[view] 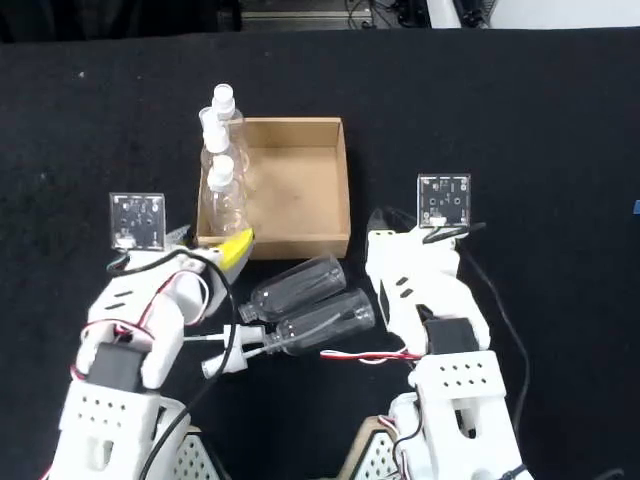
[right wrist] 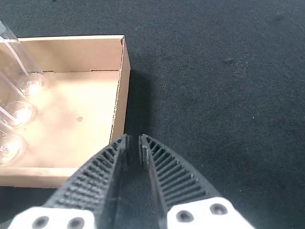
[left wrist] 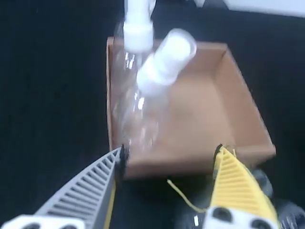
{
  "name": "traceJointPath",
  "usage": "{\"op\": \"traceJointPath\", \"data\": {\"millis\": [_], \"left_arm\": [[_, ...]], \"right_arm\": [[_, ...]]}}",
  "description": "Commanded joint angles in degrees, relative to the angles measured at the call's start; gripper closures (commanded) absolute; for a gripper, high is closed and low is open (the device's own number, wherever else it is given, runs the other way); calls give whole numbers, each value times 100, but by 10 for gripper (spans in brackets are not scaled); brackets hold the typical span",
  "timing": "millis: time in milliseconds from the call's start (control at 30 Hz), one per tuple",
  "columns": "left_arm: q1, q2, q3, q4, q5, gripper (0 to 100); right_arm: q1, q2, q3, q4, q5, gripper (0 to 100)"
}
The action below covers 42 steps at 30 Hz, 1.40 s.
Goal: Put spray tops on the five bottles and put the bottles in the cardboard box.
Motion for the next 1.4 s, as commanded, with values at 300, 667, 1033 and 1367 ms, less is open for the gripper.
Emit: {"op": "traceJointPath", "data": {"millis": [300, 667, 1033, 1367], "left_arm": [[365, -141, -2018, 3358, -2892, 722], [-1147, 290, -1895, 3191, -3376, 722], [-1807, 1829, -1807, 2813, -2567, 722], [-3187, 1846, -1807, 2479, -1890, 722]], "right_arm": [[105, -189, -92, -123, 0, 977], [70, -163, -1596, 1960, 1204, 973], [-1354, 637, -4233, 6312, 4185, 914], [-2848, 2018, -4303, 7429, 6277, 805]]}}
